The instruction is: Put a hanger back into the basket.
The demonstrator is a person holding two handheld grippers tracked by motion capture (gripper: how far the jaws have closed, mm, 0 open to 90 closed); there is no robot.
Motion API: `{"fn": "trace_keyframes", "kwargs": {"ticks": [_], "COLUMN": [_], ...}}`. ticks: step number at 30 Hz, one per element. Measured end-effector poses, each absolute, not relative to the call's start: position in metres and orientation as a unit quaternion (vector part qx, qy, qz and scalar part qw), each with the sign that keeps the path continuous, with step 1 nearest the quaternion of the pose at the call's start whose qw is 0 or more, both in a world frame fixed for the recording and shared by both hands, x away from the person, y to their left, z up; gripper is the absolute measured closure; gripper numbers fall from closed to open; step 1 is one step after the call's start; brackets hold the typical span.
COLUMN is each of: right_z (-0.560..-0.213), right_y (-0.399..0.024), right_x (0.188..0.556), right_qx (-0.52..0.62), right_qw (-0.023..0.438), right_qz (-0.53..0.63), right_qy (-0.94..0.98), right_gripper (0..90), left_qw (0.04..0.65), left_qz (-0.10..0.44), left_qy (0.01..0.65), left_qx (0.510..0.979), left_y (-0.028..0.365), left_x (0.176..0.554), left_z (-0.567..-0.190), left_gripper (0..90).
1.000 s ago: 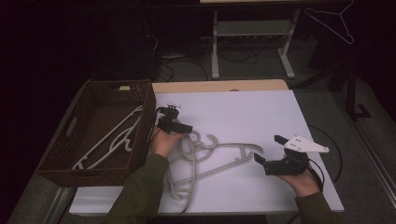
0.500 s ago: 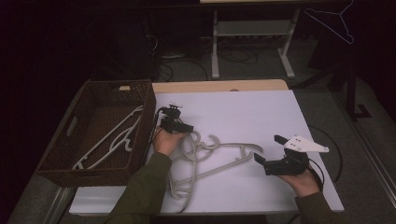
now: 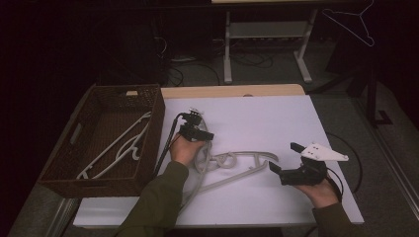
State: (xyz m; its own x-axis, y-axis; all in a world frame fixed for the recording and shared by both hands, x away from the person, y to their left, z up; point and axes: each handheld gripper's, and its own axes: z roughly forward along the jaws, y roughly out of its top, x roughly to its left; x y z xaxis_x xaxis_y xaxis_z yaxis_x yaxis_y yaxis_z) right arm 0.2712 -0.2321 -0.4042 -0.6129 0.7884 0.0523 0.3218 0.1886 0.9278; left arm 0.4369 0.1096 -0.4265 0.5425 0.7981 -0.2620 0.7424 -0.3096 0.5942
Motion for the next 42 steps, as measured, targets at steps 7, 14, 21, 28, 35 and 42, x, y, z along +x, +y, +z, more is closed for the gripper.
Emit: {"fn": "trace_keyframes", "kwargs": {"ticks": [7, 14, 21, 28, 35, 42], "right_z": [-0.404, -0.404, -0.403, -0.404, -0.404, -0.404], "right_y": [-0.232, -0.232, -0.233, -0.235, -0.234, -0.232], "right_x": [0.271, 0.271, 0.27, 0.27, 0.27, 0.27], "right_qx": [0.376, 0.376, 0.378, 0.379, 0.378, 0.377], "right_qw": [0.227, 0.225, 0.223, 0.224, 0.226, 0.228], "right_qz": [0.514, 0.514, 0.519, 0.52, 0.517, 0.514], "right_qy": [0.737, 0.737, 0.734, 0.732, 0.734, 0.736], "right_gripper": [0.0, 0.0, 0.0, 0.0, 0.0, 0.0], "left_qw": [0.359, 0.345, 0.336, 0.333, 0.361, 0.367], "left_qz": [0.032, 0.019, 0.02, 0.053, 0.052, 0.047], "left_qy": [0.444, 0.4, 0.383, 0.361, 0.347, 0.329], "left_qx": [0.82, 0.849, 0.86, 0.87, 0.864, 0.869], "left_y": [0.087, 0.047, 0.025, 0.033, 0.054, 0.081], "left_x": [0.434, 0.436, 0.439, 0.435, 0.411, 0.375], "left_z": [-0.42, -0.423, -0.429, -0.419, -0.398, -0.388], "left_gripper": [64.2, 65.7, 64.1, 43.4, 36.5, 34.9]}}
